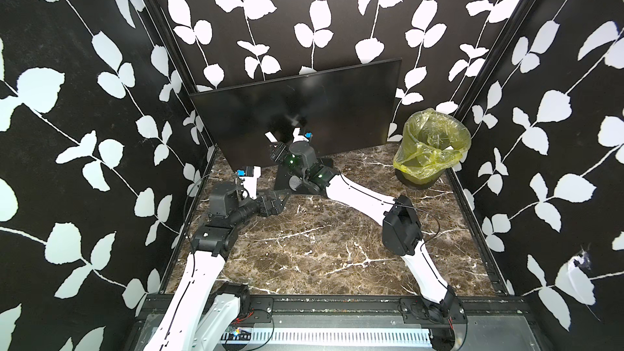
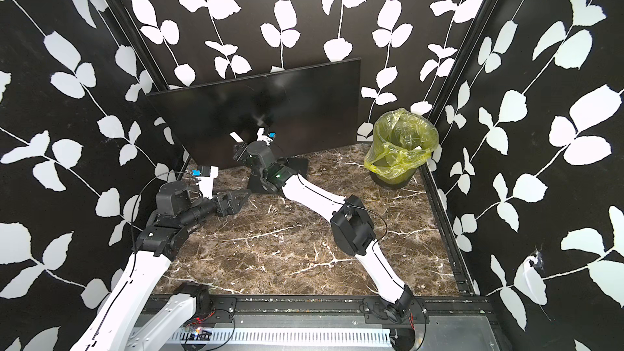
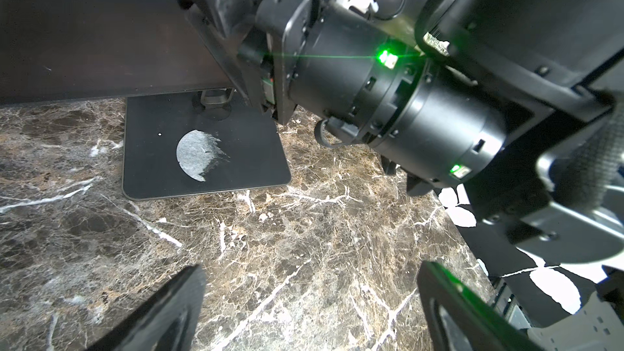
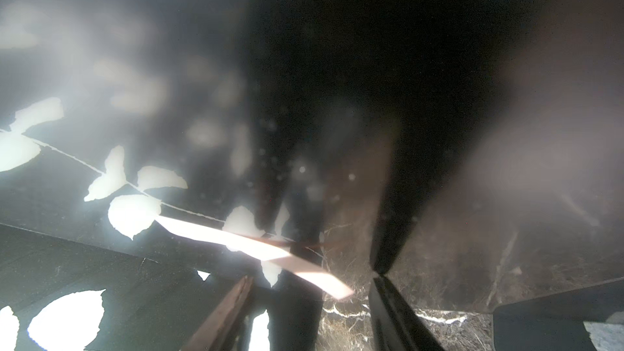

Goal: Remove the sticky note from the monitor
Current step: Tear off the sticky note from the monitor.

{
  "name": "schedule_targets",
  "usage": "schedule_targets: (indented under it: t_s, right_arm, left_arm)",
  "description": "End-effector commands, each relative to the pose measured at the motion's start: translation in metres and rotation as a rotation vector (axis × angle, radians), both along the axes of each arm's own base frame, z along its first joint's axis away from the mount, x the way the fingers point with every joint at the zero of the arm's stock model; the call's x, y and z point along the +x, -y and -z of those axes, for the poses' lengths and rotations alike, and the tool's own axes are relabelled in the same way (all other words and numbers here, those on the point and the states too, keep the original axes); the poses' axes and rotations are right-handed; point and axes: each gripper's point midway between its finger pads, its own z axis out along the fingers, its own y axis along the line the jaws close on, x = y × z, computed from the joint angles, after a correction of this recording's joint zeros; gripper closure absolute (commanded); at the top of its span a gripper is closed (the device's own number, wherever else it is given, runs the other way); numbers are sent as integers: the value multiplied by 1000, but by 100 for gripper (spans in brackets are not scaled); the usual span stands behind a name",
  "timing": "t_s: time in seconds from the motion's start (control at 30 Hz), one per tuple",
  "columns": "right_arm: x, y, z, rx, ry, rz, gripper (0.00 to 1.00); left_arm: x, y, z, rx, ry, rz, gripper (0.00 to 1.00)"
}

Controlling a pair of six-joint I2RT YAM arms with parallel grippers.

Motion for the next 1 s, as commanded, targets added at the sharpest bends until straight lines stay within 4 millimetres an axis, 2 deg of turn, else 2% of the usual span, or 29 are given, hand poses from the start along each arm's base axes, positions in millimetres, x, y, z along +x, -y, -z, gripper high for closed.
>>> schedule_targets:
  t_s: [0.0, 0.37, 0.47, 0.73, 0.97]
  right_arm:
    - [10, 2, -16, 37, 34, 19, 44]
    - [6, 3, -36, 70, 73, 8, 50]
    - [5, 3, -35, 77, 67, 7, 57]
    - [2, 5, -50, 85, 103, 5, 72]
    - [0, 5, -56, 91, 118, -5, 94]
  left_arm:
    - [-2, -1, -7, 7, 22, 9, 1]
    - [0, 0, -9, 11, 25, 14, 1]
    - [0, 0, -10, 12, 28, 13, 1]
    - [1, 0, -9, 16, 25, 14, 1]
    - [1, 0, -10, 16, 26, 15, 1]
